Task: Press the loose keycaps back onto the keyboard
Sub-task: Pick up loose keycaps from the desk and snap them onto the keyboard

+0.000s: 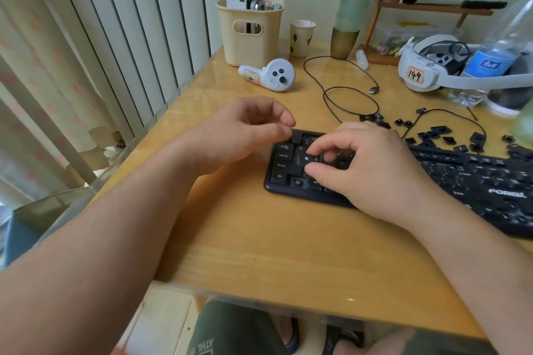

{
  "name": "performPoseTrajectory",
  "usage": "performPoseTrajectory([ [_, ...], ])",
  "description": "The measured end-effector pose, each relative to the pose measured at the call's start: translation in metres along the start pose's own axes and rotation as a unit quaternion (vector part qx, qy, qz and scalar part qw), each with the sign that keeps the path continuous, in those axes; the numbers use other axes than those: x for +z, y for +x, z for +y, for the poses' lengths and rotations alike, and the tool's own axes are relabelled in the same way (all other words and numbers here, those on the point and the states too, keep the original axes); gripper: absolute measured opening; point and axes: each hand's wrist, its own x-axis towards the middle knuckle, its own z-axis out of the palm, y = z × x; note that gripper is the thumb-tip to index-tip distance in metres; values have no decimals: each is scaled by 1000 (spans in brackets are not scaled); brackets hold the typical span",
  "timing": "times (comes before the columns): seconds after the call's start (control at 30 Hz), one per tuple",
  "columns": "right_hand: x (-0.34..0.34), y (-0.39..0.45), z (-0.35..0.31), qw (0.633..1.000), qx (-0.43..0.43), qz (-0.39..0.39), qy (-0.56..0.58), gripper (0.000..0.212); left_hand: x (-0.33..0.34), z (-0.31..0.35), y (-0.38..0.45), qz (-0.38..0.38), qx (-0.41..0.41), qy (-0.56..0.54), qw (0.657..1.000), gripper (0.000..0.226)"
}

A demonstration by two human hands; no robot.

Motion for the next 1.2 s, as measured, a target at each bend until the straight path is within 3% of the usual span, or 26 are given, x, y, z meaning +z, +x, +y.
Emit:
performPoseTrajectory([
  [0.1, 3, -4, -2, 998, 31, -44, 17, 9, -1, -2, -1, 9, -3, 42, 999, 17],
  [0.23, 10, -7, -6, 998, 43, -39, -9, 10, 0, -3, -3, 2, -10, 89, 996, 12],
  [0.57, 16, -8, -14, 996, 73, -38, -26, 8, 6, 3, -8, -91, -28, 173, 980, 28],
  [0.83, 16, -11, -12, 997, 49, -33, -39, 12, 9, 1, -9, -86, -21, 187, 978, 32],
  [1.0, 13, -12, -16, 993, 5, -41, -115, 25, 9, 2, -9, -79, -28, 191, 978, 36],
  [1.2, 18, -10, -13, 997, 26, -12, -71, 18, 6, 1, -7, -80, -43, 147, 985, 27],
])
